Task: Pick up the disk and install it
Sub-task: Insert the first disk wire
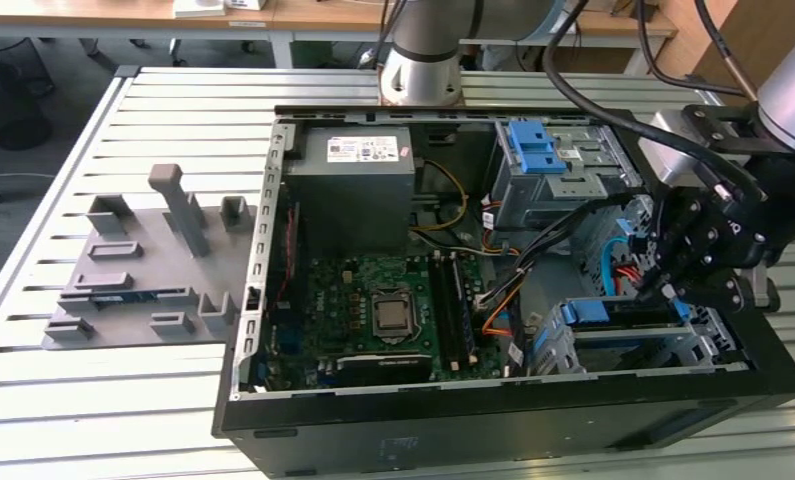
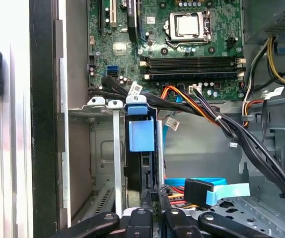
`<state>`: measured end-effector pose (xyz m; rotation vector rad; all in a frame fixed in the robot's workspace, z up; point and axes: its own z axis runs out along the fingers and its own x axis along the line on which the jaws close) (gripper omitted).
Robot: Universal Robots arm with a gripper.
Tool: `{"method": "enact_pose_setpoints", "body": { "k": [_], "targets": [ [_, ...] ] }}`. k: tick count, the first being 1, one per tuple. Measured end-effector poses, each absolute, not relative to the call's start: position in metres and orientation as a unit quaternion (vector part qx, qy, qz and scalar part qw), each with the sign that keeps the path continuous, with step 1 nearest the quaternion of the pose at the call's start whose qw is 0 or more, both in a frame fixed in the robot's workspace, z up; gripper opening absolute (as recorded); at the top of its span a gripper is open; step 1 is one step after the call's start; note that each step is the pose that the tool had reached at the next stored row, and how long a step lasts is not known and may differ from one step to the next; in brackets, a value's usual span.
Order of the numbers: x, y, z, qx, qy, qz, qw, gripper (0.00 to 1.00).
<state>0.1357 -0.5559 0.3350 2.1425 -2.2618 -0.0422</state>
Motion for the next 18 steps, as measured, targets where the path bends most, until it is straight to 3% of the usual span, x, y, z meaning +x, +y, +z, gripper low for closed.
{"method": "enact_pose_setpoints", "body": {
  "k": [18],
  "targets": [
    [0.1382,-0.5575,0.3318,0.683,-0.73,-0.015,0.014,0.16]
  ]
}}
